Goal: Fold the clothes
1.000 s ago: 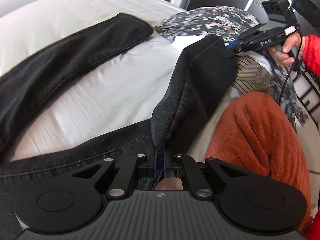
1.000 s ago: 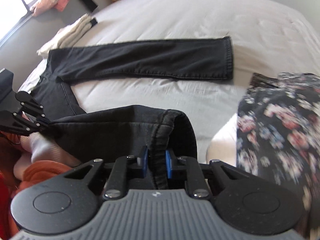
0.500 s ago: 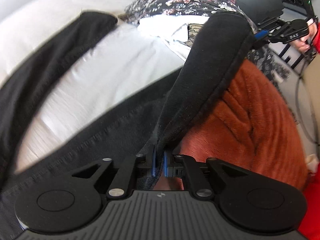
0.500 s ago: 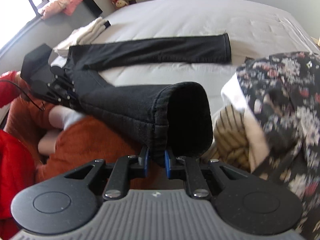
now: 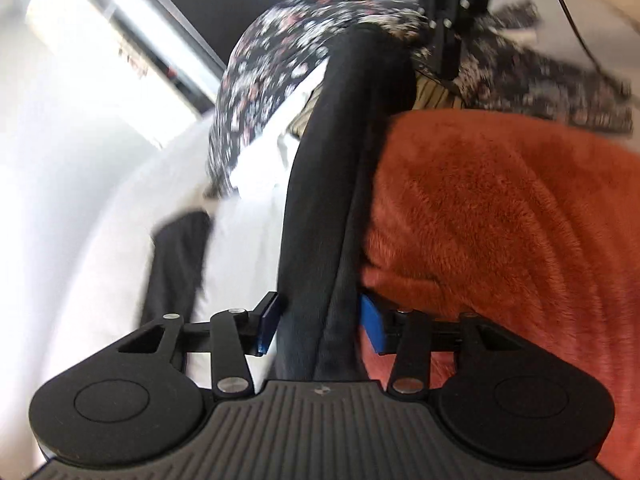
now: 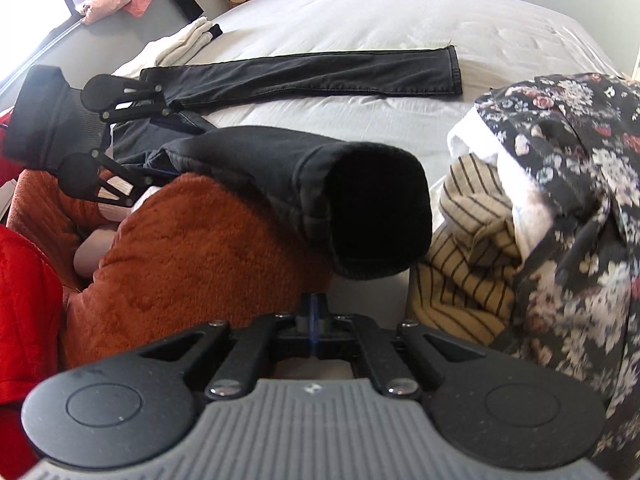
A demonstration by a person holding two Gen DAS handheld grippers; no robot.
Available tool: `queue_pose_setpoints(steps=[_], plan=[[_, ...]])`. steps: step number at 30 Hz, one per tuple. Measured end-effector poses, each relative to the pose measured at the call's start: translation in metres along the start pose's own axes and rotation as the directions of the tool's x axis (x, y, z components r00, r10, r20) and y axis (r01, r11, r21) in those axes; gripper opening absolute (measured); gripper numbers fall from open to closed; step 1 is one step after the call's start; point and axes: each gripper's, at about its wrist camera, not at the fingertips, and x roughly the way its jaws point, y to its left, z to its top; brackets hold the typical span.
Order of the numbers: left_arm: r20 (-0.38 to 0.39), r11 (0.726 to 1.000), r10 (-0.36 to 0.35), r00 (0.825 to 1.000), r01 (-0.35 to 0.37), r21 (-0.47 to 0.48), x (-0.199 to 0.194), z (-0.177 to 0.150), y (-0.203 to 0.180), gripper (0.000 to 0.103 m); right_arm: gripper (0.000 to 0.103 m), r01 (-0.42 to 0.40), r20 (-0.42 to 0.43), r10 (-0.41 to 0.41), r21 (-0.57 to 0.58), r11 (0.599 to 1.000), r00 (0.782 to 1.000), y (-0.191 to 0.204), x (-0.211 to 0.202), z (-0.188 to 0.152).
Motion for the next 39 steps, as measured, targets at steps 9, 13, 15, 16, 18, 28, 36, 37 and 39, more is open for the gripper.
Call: queue_pose_setpoints(steps=[9,13,15,16,18,28,36,37,39], plan=[[0.008,0.991,0.044,0.999,-0.045,0.123,0.003,0.015,-0.022,0.010,0.036,0.175,0.093,-0.154,-0.303,0.937,0.984,0.073,-0.030,0.023],[0.002,0.999,-0.036,0.999,0.036,-0.021,0.002,0.021,-0.001,0.008,0.054,0.311,0.165,-0.265,-0.592,0.744,0.950,0.132,-0.016,0.027],[0.008,0.984,-0.104,0.995,0.104,-0.146,0.002,0.025,0.019,0.008,0.054,0.368,0.201,-0.326,-0.703,0.609,0.924,0.152,0.002,0.021],[0.009,0.971,-0.131,0.991,0.130,-0.200,0.002,0.026,0.028,0.008,0.054,0.394,0.216,-0.366,-0.751,0.530,0.905,0.157,0.014,0.016],[0.022,0.944,-0.175,0.984,0.175,-0.279,0.001,0.026,0.044,0.007,0.054,0.431,0.245,-0.451,-0.821,0.374,0.858,0.163,0.037,0.005],[0.067,0.839,-0.301,0.951,0.298,-0.456,0.008,0.020,0.079,0.008,0.041,0.432,0.331,-0.582,-0.901,0.038,0.742,0.148,0.086,-0.024],[0.100,0.872,-0.285,0.953,0.301,-0.386,0.000,0.016,0.069,0.012,0.009,0.388,0.236,-0.571,-0.908,0.159,0.786,0.148,0.081,-0.011],[0.109,0.883,-0.272,0.956,0.293,-0.367,-0.005,0.015,0.066,0.014,0.008,0.365,0.207,-0.564,-0.913,0.183,0.800,0.149,0.076,-0.008],[0.130,0.899,-0.257,0.958,0.286,-0.331,-0.016,0.010,0.062,0.023,0.007,0.362,0.186,-0.558,-0.905,0.224,0.809,0.151,0.064,0.005]])
